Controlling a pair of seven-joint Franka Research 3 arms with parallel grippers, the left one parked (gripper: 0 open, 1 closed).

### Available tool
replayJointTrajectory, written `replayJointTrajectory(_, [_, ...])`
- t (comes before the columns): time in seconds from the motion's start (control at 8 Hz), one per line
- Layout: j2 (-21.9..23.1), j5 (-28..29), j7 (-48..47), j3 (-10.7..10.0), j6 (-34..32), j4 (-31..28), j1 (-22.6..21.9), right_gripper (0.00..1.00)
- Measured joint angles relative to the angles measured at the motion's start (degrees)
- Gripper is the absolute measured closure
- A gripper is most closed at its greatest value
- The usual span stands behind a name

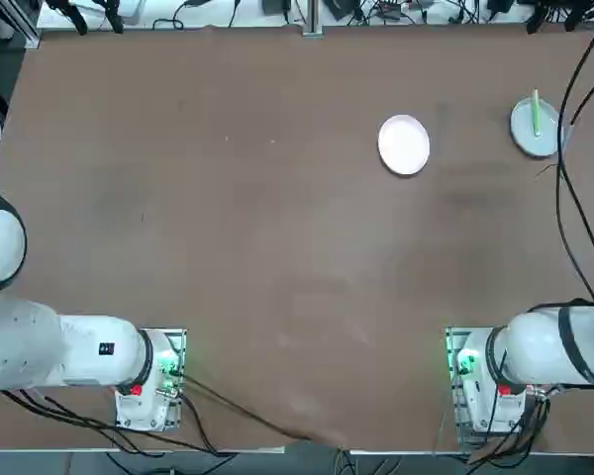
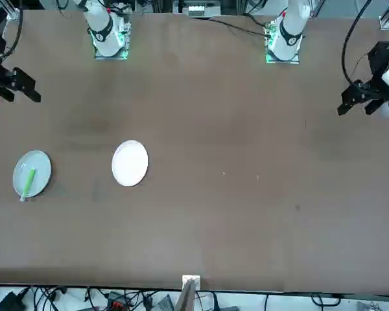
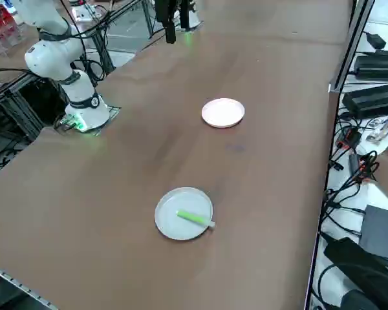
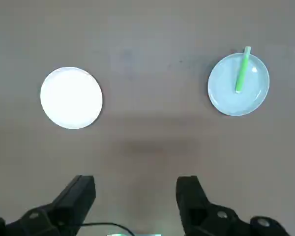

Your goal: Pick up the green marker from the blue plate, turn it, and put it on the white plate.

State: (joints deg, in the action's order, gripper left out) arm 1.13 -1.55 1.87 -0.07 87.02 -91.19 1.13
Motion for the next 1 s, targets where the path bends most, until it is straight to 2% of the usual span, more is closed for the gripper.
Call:
replayJointTrajectory(0.62, [-1.3,0.0,0.4,0.0,0.8,0.0,0.1,0.0])
replayJointTrajectory(0.75, [-2.4,0.0,0.4,-0.2,3.1,0.0,0.7,0.0])
replayJointTrajectory(1.0, [-6.5,0.0,1.6,-0.6,8.7,-0.3,4.6,0.0])
